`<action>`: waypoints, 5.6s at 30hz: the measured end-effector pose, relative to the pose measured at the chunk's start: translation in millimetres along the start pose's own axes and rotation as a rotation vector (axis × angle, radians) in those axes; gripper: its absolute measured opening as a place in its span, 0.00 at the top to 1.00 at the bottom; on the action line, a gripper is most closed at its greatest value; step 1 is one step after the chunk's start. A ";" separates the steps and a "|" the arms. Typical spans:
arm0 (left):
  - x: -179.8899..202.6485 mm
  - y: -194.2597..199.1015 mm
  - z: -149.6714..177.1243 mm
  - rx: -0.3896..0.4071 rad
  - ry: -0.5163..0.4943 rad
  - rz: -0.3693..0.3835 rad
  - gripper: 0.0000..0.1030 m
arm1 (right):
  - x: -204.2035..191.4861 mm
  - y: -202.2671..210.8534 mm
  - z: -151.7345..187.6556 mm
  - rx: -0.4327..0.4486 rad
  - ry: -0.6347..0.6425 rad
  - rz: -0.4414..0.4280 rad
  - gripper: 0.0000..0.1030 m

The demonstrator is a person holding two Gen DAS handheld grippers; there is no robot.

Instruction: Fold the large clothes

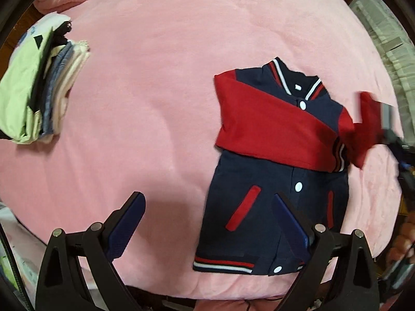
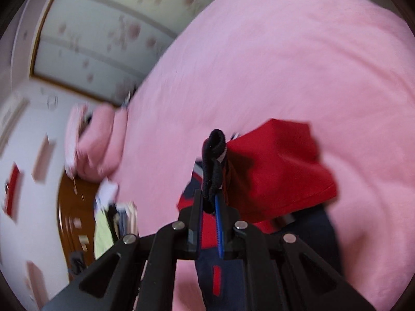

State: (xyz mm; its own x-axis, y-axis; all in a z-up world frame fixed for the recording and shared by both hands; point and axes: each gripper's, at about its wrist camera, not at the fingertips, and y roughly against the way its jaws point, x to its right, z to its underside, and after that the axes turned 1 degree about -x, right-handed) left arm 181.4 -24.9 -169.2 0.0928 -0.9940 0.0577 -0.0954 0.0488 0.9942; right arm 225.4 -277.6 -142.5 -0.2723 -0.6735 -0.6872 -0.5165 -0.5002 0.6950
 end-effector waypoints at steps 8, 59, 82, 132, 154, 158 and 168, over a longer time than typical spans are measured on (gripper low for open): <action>5.4 -9.5 -10.4 -0.002 0.004 0.027 0.06 | -36.6 -78.6 37.5 -0.238 0.176 0.034 0.53; 59.1 -106.9 -67.8 -0.158 0.105 -0.047 0.23 | 92.3 -22.0 17.6 -0.194 0.113 0.358 0.47; 133.5 -154.4 -102.5 -0.080 -0.155 -0.190 0.23 | 73.5 -115.8 -7.4 -0.179 0.306 0.471 1.00; 47.2 39.6 41.2 0.151 -0.120 0.031 0.14 | 34.9 74.9 69.5 0.063 0.232 0.430 0.97; 19.4 64.9 192.0 0.215 -0.058 -0.056 0.12 | 57.2 152.5 175.0 0.022 0.251 0.298 0.53; 7.6 45.2 209.9 0.145 -0.047 -0.091 0.12 | 72.5 151.5 194.8 -0.039 0.289 0.334 0.53; -38.3 -15.2 209.3 -0.073 -0.019 0.099 0.10 | 123.6 112.1 209.9 -0.322 0.294 0.395 0.53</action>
State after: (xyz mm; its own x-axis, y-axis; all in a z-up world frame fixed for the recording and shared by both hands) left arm -28.2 -8.0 -205.4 0.0681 -0.9856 0.1545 -0.0311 0.1527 0.9878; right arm -36.6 -302.6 -193.9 -0.1338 -0.9421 -0.3074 -0.1368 -0.2897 0.9473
